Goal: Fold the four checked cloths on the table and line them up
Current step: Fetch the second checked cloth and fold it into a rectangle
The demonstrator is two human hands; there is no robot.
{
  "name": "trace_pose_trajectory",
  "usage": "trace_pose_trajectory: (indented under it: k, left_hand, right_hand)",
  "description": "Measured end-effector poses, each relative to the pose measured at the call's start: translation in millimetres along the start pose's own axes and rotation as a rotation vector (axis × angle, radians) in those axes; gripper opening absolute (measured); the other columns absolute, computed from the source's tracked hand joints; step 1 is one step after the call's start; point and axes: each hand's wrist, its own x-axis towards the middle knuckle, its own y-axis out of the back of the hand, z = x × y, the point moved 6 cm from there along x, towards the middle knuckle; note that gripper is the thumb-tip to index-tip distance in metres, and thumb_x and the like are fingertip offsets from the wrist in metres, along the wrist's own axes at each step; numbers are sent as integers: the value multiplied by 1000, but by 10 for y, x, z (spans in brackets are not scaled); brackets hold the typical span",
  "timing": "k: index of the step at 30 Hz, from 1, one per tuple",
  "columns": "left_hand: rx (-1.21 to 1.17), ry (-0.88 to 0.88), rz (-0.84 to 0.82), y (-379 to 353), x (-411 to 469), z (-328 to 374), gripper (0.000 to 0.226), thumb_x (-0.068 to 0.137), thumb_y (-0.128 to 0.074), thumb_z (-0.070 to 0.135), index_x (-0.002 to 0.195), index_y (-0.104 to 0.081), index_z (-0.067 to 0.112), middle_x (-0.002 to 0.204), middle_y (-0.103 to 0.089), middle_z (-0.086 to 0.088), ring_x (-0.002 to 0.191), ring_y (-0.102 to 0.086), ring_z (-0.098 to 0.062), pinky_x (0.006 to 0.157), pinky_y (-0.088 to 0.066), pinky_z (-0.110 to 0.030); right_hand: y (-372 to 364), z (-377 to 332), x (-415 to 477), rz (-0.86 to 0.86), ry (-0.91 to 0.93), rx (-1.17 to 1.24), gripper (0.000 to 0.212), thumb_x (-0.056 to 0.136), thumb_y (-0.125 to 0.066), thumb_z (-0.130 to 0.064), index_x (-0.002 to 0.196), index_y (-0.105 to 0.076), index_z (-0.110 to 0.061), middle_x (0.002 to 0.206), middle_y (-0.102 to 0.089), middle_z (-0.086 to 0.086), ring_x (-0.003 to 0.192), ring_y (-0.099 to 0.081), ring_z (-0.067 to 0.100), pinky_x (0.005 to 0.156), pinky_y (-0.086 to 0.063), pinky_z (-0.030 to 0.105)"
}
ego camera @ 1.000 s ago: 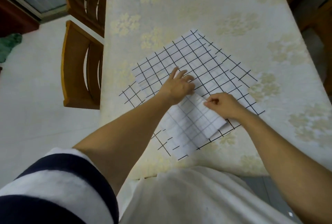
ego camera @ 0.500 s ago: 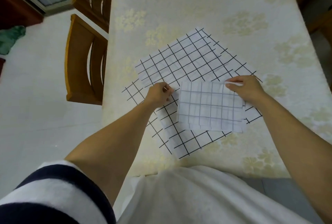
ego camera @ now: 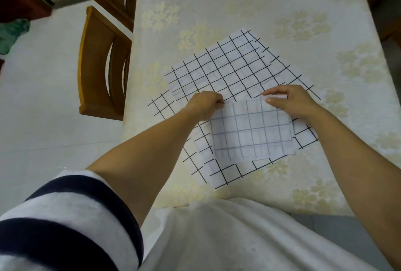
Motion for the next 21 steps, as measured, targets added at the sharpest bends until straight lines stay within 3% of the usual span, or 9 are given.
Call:
trace_pose_trajectory:
  k: [4,8,10,12,15,18,21]
  left_hand:
    - [-68,83,-1,-17,-23,-142,9,103,-53,27,102,-61,23,105,-66,1,97,-61,-22,83,-50,-37]
    - [-96,144,73,-22,-62,-219,21,101,-54,12,118,-61,22,107,-62,3,102,-60,-22,85,-49,-35]
    - [-45,111,210,-6,-121,-158,35,100,-54,14,134,-54,20,127,-59,-4,121,-53,-27,102,-41,-38]
    - [-10,64,324,-36,-251,16,49,102,-53,20,149,-41,15,151,-44,-9,141,-35,-30,119,-25,-41]
    - [-97,-93,245,-299,-441,415,69,101,-57,30,158,-23,10,164,-23,-10,152,-15,-27,124,-9,-38]
    - [-109,-164,75,-656,-490,547,93,94,-63,45,160,-9,8,168,-7,-11,155,-5,-27,127,-10,-42]
    - [-36,-69,-66,-831,-492,335,117,85,-62,63,159,10,10,167,16,-7,154,14,-23,127,0,-41]
  right_hand:
    - [136,68,-1,164,-29,65,20,88,-75,-16,107,-74,-22,104,-67,8,96,-63,9,91,-52,29]
    - [112,167,-2,304,-79,52,27,89,-71,-10,116,-70,-14,91,-63,6,80,-61,12,97,-54,45]
    - [69,178,-31,431,-48,-119,42,92,-67,-13,134,-59,-15,109,-62,6,95,-60,18,102,-49,46]
    - [-82,60,-133,539,100,-433,53,96,-59,-19,147,-42,-15,138,-51,12,126,-49,29,111,-39,46]
    - [-670,-138,-265,400,350,-726,61,99,-49,-21,155,-26,-11,156,-36,13,146,-29,32,121,-23,47]
    - [-1235,-7,-271,131,322,-916,73,99,-43,-30,159,-3,-15,166,-11,9,153,-5,27,124,-11,45]
    - [-1383,253,-303,46,292,-1070,70,103,-22,-50,159,1,-15,166,4,8,153,4,26,124,-10,47]
